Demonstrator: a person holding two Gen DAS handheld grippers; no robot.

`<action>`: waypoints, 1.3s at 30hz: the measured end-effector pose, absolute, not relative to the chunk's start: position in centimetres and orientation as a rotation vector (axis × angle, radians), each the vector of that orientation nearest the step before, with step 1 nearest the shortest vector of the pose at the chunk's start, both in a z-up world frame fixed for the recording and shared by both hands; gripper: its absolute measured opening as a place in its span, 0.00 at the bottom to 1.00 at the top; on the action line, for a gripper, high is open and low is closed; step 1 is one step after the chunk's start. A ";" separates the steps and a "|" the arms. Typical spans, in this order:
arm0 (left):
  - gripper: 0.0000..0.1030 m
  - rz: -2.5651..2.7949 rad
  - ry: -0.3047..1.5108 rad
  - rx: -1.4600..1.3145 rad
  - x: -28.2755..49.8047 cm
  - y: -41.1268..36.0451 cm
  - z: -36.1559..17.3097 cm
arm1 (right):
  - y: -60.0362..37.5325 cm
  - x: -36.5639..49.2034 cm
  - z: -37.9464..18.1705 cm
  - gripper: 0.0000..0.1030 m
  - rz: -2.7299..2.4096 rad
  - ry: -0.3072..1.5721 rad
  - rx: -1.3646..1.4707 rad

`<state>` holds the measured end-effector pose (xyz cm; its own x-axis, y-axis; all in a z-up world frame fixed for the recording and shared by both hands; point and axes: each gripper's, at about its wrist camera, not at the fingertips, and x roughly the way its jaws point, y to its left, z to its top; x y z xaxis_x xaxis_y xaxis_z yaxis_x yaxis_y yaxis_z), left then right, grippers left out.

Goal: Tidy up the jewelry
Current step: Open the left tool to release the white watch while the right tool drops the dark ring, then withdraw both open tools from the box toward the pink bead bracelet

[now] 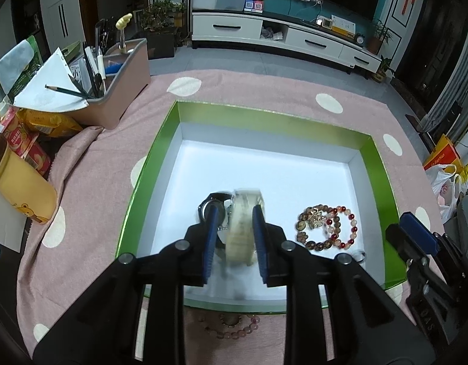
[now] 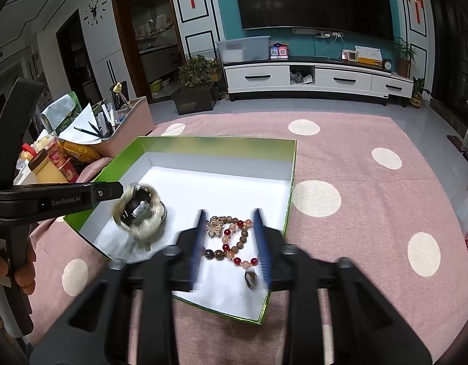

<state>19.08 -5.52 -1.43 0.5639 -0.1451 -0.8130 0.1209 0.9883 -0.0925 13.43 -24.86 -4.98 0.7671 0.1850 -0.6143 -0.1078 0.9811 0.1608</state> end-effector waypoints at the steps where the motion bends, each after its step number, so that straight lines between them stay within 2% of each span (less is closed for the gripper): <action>1: 0.26 -0.156 0.955 -0.028 19.1 -5.5 -1.3 | -24.8 13.4 -4.9 0.42 0.156 0.674 0.118; 6: 0.35 -0.151 0.946 -0.034 18.9 -5.3 -0.9 | -25.0 13.0 -4.6 0.48 0.149 0.666 0.122; 8: 0.41 -0.148 0.943 -0.038 18.8 -5.2 -0.8 | -25.2 12.7 -4.4 0.56 0.143 0.660 0.126; 14: 0.53 -0.149 0.931 -0.038 18.2 -5.1 -0.2 | -25.6 11.8 -4.0 0.62 0.135 0.647 0.144; 16: 0.62 -0.150 0.927 -0.042 17.9 -5.1 0.0 | -25.7 11.4 -3.9 0.64 0.134 0.645 0.149; 17: 0.63 -0.150 0.925 -0.043 17.7 -5.0 0.1 | -25.8 11.3 -3.8 0.66 0.132 0.644 0.151; 19: 0.71 -0.149 0.924 -0.048 17.5 -4.9 0.2 | -26.0 10.7 -3.6 0.68 0.124 0.638 0.154; 22: 0.79 -0.144 0.921 -0.066 16.8 -4.5 0.4 | -26.3 9.9 -3.3 0.72 0.116 0.628 0.162; 28: 0.87 -0.135 0.923 -0.093 15.4 -3.8 0.8 | -26.7 7.9 -2.7 0.81 0.106 0.617 0.166; 39: 0.93 -0.137 0.909 -0.120 12.3 -2.9 1.5 | -26.4 5.2 -2.2 0.90 0.106 0.620 0.167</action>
